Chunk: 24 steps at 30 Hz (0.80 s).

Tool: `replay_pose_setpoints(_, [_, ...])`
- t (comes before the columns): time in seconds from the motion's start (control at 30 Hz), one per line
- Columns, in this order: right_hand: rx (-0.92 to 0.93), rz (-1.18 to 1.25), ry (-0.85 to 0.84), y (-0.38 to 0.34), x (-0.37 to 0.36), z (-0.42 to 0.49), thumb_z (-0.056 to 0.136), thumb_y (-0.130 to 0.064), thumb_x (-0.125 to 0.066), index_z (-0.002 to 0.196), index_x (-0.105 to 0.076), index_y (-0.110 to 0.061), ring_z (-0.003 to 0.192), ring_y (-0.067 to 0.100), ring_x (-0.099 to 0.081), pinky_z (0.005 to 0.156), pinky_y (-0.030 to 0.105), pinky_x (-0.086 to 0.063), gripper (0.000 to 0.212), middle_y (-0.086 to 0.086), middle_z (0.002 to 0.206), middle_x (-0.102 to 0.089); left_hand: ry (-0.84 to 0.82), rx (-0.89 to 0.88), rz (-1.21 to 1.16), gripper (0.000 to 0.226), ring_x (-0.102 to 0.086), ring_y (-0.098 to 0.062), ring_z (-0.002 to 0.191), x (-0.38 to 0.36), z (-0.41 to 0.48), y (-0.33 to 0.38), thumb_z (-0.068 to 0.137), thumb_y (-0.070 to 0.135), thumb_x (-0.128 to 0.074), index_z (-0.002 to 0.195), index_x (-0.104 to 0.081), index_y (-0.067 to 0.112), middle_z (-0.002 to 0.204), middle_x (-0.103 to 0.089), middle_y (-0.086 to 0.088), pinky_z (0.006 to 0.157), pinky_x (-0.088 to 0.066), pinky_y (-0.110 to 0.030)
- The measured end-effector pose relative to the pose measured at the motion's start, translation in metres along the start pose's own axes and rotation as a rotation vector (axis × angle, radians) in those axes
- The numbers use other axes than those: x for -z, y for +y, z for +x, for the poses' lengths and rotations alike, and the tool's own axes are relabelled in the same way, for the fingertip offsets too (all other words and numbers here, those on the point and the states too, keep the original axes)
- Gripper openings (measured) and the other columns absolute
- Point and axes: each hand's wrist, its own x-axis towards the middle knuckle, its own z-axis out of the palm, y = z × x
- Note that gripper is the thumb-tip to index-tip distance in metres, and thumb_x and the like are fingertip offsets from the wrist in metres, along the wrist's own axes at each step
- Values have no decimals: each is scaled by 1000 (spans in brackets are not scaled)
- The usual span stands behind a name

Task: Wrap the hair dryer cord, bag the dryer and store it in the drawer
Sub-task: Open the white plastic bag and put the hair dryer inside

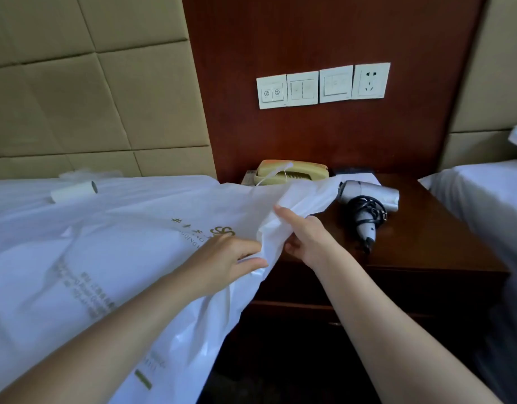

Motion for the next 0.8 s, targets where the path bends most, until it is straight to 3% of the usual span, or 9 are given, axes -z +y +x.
replay_pose_setpoints(0.13, [25, -79, -47, 5, 5, 4, 83, -20, -64, 93, -60, -16, 73, 17, -60, 58, 25, -45, 11, 0, 80, -63, -63, 8, 61, 47, -30, -7, 51, -10, -1, -1, 82, 56, -42, 57, -17, 25, 51, -23, 2, 50, -22, -18])
replay_pose_setpoints(0.2, [57, -69, -75, 2, 6, 3, 90, -18, -57, 88, -56, -19, 66, 12, -58, 49, 21, -46, 2, -2, 76, -60, -62, 44, 87, 47, -30, -10, 51, -9, -1, -2, 79, 57, -42, 56, -19, 24, 51, -25, 0, 49, -23, -19])
replay_pose_setpoints(0.3, [162, 11, -110, -9, 7, -1, 94, -19, -52, 91, -56, -21, 63, 8, -59, 42, 17, -45, 5, -3, 77, -62, -48, 122, 48, 39, -36, -10, 52, 2, 0, -3, 79, 48, -52, 57, -35, 21, 52, -39, 3, 50, -25, -22])
replay_pose_setpoints(0.4, [282, 122, -129, -20, 6, -8, 95, -21, -51, 101, -59, -16, 74, 11, -64, 48, 20, -49, 11, -2, 86, -66, 25, 205, -8, 26, -48, -8, 58, 22, 1, -3, 78, 43, -53, 66, -51, 21, 61, -55, 4, 57, -37, -30])
replay_pose_setpoints(0.47, [370, 203, -126, -28, 2, -14, 95, -21, -51, 114, -57, -9, 82, 13, -67, 55, 23, -53, 23, 2, 96, -68, 103, 240, 29, 32, -51, -21, 64, 37, 3, -2, 79, 44, -50, 70, -51, 14, 64, -55, -4, 62, -43, -36])
replay_pose_setpoints(0.53, [461, 277, -114, -36, -3, -23, 95, -21, -51, 119, -55, -10, 93, 17, -67, 62, 26, -55, 27, 4, 105, -67, 190, 246, 64, 27, -48, -26, 63, 52, 3, 0, 79, 44, -51, 67, -45, 20, 61, -50, -1, 62, -44, -37])
replay_pose_setpoints(0.63, [579, 376, -136, -55, -12, -34, 95, -19, -50, 110, -58, -19, 101, 19, -66, 70, 30, -57, 17, 3, 110, -67, 319, 231, 158, 28, -44, -20, 62, 78, 9, 4, 87, 32, -59, 68, -39, 27, 59, -45, 10, 59, -38, -34])
replay_pose_setpoints(0.73, [589, 487, -111, -77, -24, -37, 94, -21, -52, 124, -54, -12, 106, 17, -65, 73, 27, -57, 31, 4, 120, -64, 471, 166, 341, 18, -44, -18, 68, 104, 23, 2, 90, 19, -58, 74, -49, 15, 63, -42, 12, 54, -33, -29])
replay_pose_setpoints(0.8, [596, 569, -139, -94, -34, -39, 95, -21, -50, 130, -48, -10, 114, 19, -60, 83, 30, -57, 37, 6, 127, -60, 610, 47, 432, 19, -46, -19, 70, 121, 36, -3, 89, 19, -52, 74, -54, 9, 66, -52, 4, 51, -40, -32])
